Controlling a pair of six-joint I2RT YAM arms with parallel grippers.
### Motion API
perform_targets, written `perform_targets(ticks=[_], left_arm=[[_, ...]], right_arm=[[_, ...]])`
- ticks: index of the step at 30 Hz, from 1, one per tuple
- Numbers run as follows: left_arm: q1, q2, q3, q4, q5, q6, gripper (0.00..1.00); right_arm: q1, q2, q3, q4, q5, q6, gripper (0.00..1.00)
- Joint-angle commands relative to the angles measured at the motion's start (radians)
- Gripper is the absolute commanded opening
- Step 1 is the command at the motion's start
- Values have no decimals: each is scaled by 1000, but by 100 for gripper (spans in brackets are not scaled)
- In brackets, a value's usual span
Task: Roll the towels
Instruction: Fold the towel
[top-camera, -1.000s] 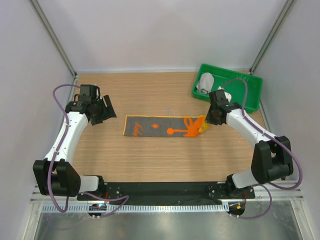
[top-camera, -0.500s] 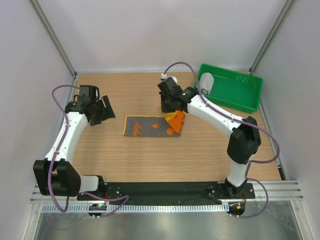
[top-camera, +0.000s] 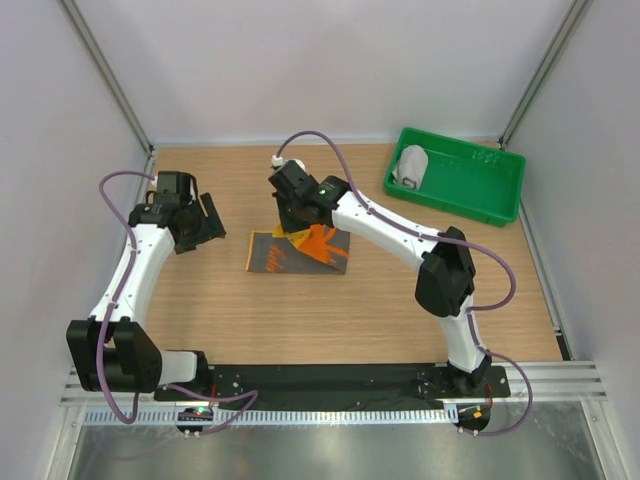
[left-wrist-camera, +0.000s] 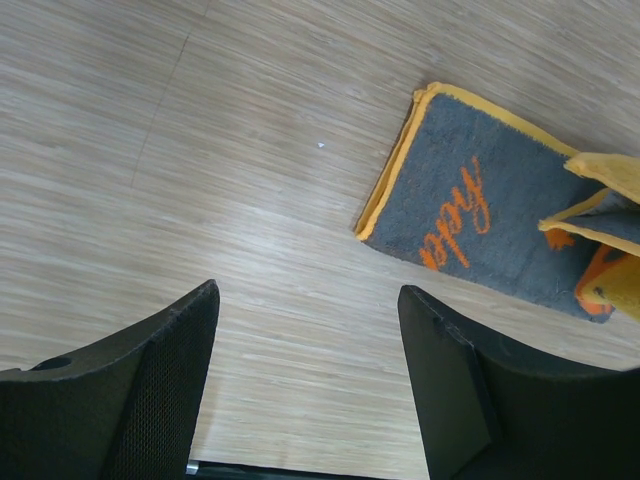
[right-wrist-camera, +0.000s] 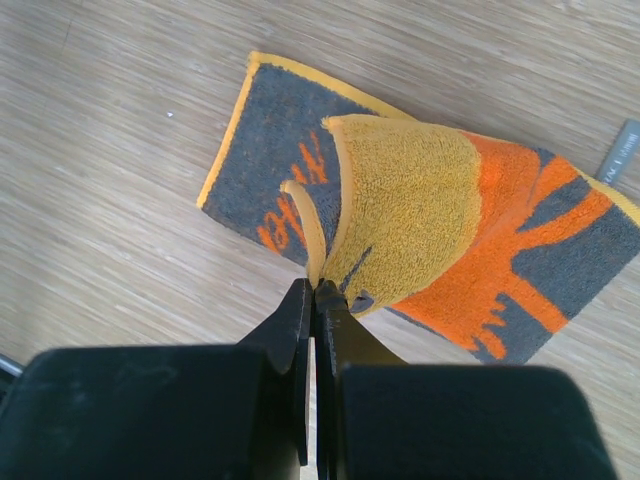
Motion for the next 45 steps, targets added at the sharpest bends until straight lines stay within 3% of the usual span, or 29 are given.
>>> perform_targets(ticks=[1,13,16,17,19,21,27,35,40,44,45], left_arm=[[9,-7,-2,-4,-18,-5,73],[14,-8,0,-9,-36,-6,73],[20,-8,1,-10,-47,-8,73],[21,-8,1,-13,-49,-6,73],[25,-7,0,-12,-47,-6,73],[23,-7,0,-13,-46,-8,73],[25,-2,-2,-9,-38,-8,73],[25,42,-8,11,68,-6,73],[11,154,17,29,212,-60,71],[-29,208,21,101,235,-138,71],[-38,216,18,124,232,-150,71]], right_arm=[[11,34,89,3,-18,17,1],[77,126,97,135,-129,45,1],[102,160,51,177,-205,46,40],[114,165,37,206,-217,48,59],[119,185,14,213,-229,56,73],[119,185,-1,223,-226,60,76],[111,93,-42,210,-157,50,77],[10,-152,-308,256,-101,53,75],[-117,-200,-505,304,-191,50,63],[-171,-193,-595,362,-258,28,53],[-179,-184,-605,374,-272,27,46]])
